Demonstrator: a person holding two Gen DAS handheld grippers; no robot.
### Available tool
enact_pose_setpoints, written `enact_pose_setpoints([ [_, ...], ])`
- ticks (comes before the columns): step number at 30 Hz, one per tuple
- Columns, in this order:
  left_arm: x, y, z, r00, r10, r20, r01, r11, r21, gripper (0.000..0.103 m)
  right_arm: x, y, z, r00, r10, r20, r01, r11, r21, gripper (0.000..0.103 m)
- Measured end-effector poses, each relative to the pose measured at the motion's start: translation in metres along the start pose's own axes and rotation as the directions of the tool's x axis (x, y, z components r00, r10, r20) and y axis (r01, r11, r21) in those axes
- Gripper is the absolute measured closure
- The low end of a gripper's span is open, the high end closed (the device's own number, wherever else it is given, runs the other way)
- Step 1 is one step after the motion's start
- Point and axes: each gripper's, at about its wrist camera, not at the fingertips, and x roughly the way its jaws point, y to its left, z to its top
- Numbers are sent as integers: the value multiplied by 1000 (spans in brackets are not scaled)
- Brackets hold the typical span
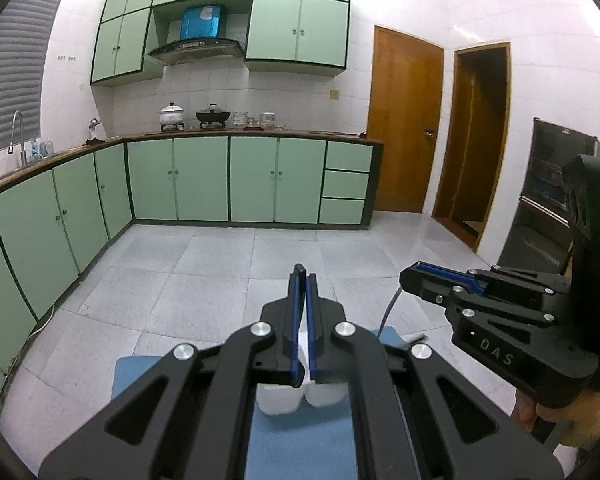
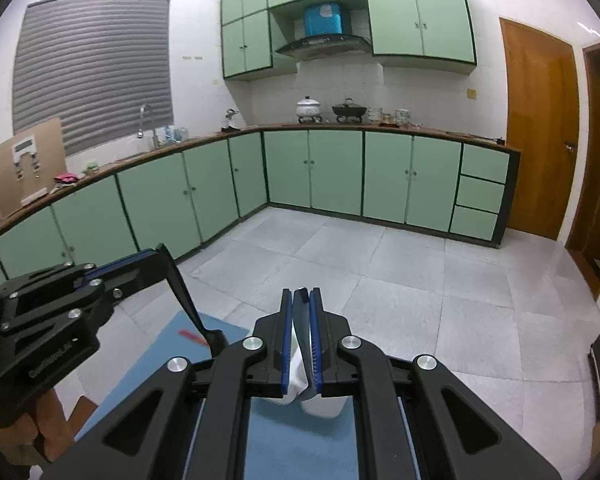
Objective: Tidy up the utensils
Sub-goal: 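Open both tools to drop the spoons into the holder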
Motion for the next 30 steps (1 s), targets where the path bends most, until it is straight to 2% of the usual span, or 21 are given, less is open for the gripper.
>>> enact_pose_setpoints([
  [6,64,10,-26,998,15,-66,-16,1000,-4,100,58,-17,-15,998,-26,-55,26,1000,12,95],
  [10,83,14,-39,994,17,-107,-16,1000,9,98,76,-19,-22,996,-35,-81,36,999,2,92],
  [13,76,18,-43,994,26,-103,-24,1000,14,96,69,-18,-22,997,-31,-64,31,1000,0,92],
  [15,62,18,-41,996,22,-82,-20,1000,18,96,56,-16,-20,999,-31,-38,31,1000,-4,92],
  [18,34,20,-31,999,19,-47,-19,1000,6,88,23,-12,-20,1000,-23,-2,23,1000,-13,92],
  [20,4,22,-29,999,20,-25,-20,1000,-9,72,1,-9,-24,1000,-18,16,19,1000,-14,92],
  [23,-42,19,-37,999,39,14,-39,999,12,59,-52,-3,-54,999,-11,45,12,999,-30,91],
  [26,-94,12,-69,998,59,25,-60,997,39,53,-93,6,-93,999,5,48,-4,1000,-17,91],
  [30,-161,-1,-140,996,90,-1,-90,994,62,47,-150,25,-174,999,-3,32,3,1000,-5,91],
])
